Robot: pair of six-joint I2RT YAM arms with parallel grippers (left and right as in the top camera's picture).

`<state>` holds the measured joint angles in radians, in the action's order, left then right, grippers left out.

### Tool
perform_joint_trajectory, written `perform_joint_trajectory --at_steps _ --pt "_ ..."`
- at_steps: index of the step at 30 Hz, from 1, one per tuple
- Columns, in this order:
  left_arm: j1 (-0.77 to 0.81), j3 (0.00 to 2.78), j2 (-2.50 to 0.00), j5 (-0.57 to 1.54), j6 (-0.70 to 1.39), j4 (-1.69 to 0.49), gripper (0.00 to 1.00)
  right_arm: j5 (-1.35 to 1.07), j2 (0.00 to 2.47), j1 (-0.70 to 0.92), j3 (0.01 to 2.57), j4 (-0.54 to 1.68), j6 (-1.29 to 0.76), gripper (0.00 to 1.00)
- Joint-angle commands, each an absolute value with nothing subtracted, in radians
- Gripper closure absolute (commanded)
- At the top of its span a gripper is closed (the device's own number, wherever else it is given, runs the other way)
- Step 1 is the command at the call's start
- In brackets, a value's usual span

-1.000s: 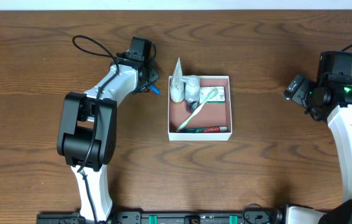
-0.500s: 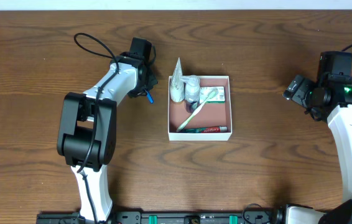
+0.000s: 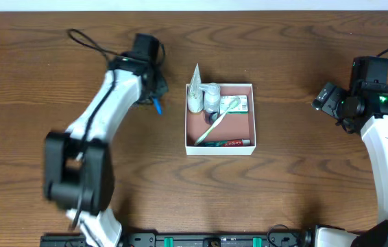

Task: Pack container
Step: 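Lift the razor with the left gripper toward the box, then carry the razor over the box and lower it inside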

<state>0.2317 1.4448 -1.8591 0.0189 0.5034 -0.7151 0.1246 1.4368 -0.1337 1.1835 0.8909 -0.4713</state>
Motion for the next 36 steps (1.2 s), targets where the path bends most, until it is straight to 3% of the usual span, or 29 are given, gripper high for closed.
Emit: perform_joint_trajectory --at_steps 1,12,23,36 --pt "0.249 1.454 -1.714 0.015 0.390 -0.746 0.86 0.131 1.420 -0.139 1.196 0.890 -0.478 0.01" --pt "0.453 1.454 -1.443 0.015 0.170 -0.796 0.86 0.131 1.420 -0.139 1.196 0.890 -0.478 0.01" --pt "0.764 1.448 -1.441 0.014 -0.099 -0.771 0.86 0.131 1.420 -0.139 1.196 0.890 -0.478 0.01" --pt "0.805 1.444 -1.592 0.014 -0.427 -0.722 0.85 0.131 1.420 -0.139 1.196 0.890 -0.478 0.01"
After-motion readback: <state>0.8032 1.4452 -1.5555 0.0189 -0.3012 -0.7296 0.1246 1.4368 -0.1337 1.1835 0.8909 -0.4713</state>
